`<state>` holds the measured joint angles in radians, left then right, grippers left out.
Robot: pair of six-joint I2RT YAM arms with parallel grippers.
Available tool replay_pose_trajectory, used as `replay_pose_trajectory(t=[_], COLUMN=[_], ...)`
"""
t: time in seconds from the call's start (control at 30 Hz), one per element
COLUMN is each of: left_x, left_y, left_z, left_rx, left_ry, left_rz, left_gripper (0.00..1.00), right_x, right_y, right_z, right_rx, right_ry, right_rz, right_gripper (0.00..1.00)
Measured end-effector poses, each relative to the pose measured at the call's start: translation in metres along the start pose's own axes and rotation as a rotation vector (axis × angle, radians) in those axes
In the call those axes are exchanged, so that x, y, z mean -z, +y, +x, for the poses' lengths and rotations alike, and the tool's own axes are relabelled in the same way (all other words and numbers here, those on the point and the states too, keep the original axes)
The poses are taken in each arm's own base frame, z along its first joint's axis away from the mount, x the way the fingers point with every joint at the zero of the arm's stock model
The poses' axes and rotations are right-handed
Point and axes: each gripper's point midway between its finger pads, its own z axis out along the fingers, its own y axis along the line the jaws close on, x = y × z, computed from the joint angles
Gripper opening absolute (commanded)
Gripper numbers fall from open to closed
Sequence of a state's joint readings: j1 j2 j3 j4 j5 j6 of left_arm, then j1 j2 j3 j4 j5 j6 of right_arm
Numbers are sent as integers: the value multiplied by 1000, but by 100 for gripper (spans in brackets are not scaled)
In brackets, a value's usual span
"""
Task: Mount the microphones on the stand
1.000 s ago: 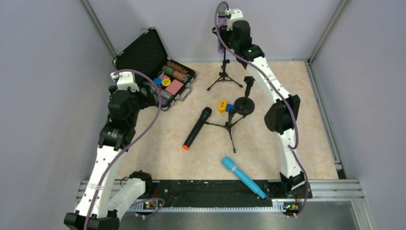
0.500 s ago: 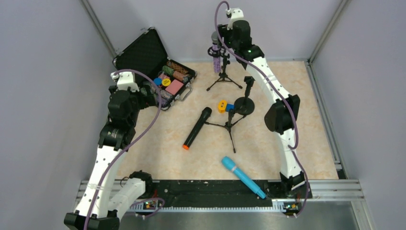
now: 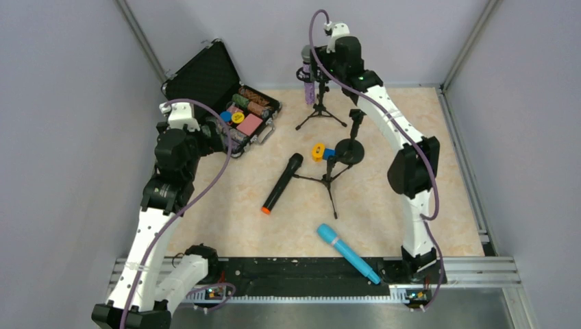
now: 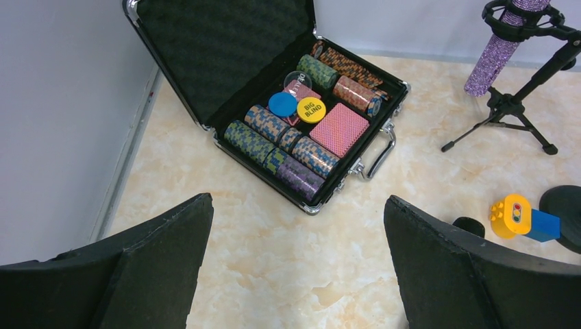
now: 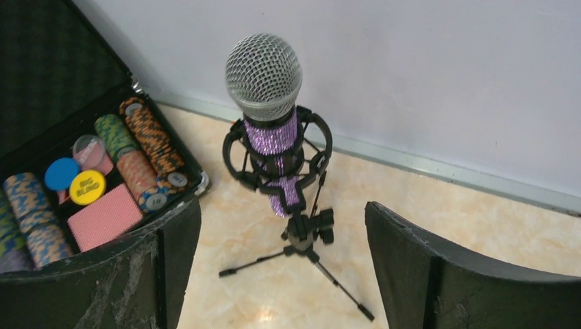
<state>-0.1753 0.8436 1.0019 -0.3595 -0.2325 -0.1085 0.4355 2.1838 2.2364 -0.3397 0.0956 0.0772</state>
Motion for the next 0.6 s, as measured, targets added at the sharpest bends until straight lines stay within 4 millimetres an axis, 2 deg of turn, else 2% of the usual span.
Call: replay_pose_trajectory(t=[0.13, 0.37, 0.47, 0.6], left_x=[-4, -11, -13, -19], left_y=[-3, -15, -21, -35], left_z=[5, 16, 19, 31], left_rx=[-4, -13, -14, -17], left_ry=[19, 64, 75, 123], left_rz=[14, 71, 105, 179], left_gripper=[99, 99, 99, 99], right_x=[33, 110, 143, 179], right_y=[5, 14, 14, 12], right_z=[-12, -41, -39, -21], right_rx=[-16, -35, -40, -50], right_ry=[-5, -77, -102, -105], right_rz=[-40, -121, -141, -157], right_gripper=[91, 96, 98, 98])
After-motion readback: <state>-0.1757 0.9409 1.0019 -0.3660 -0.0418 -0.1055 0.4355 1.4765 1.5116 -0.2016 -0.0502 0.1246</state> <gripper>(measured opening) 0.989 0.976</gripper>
